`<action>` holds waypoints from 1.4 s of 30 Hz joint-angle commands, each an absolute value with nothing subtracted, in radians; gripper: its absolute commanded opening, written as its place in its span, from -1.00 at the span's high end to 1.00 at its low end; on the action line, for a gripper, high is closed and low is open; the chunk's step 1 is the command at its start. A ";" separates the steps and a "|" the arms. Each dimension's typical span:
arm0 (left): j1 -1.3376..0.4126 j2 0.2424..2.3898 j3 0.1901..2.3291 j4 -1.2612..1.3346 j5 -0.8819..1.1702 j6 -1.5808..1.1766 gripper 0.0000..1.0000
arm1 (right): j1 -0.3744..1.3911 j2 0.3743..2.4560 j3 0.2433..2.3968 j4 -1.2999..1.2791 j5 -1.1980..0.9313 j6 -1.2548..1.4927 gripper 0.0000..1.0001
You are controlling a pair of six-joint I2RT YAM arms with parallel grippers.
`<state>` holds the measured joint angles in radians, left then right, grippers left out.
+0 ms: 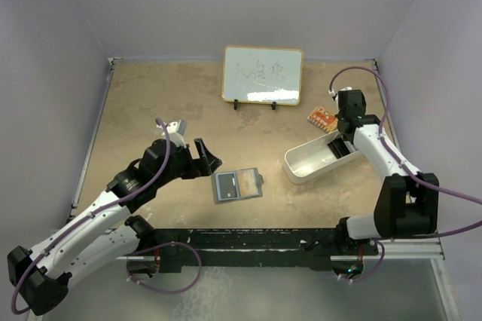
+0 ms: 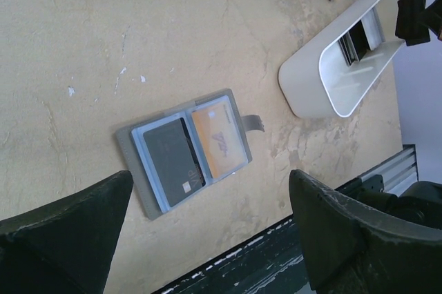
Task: Put the credit cards into the card holder
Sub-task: Pick up the credit card from the storage box.
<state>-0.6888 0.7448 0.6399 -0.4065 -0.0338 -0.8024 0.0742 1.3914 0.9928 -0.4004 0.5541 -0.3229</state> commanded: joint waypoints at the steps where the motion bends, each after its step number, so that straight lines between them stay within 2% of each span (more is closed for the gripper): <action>1: -0.690 0.779 0.688 -0.382 -0.040 -0.770 -0.83 | 0.057 1.436 0.982 -0.314 0.535 -0.379 1.00; 9: -0.690 0.793 0.727 -0.404 -0.058 -0.744 -0.84 | 0.054 1.511 0.978 -0.271 0.574 -0.403 1.00; 20: -0.690 0.782 0.710 -0.390 -0.055 -0.758 -0.84 | 0.054 1.431 0.931 -0.151 0.485 -0.421 1.00; 26: -0.690 0.777 0.722 -0.396 -0.055 -0.757 -0.84 | 0.047 1.430 0.883 -0.077 0.521 -0.451 1.00; 29: -0.690 0.772 0.716 -0.390 -0.052 -0.760 -0.84 | 0.046 1.459 0.896 -0.108 0.514 -0.440 0.95; 35: -0.690 0.758 0.717 -0.409 -0.059 -0.757 -0.85 | 0.047 1.443 0.943 -0.182 0.517 -0.411 1.00; 37: -0.690 0.752 0.713 -0.411 -0.058 -0.759 -0.85 | 0.046 1.435 0.952 -0.197 0.515 -0.401 0.90; 39: -0.690 0.750 0.708 -0.413 -0.058 -0.762 -0.85 | 0.046 1.434 0.967 -0.227 0.515 -0.393 1.00; 42: -0.690 0.746 0.697 -0.403 -0.055 -0.768 -0.85 | 0.048 1.420 0.999 -0.275 0.505 -0.368 1.00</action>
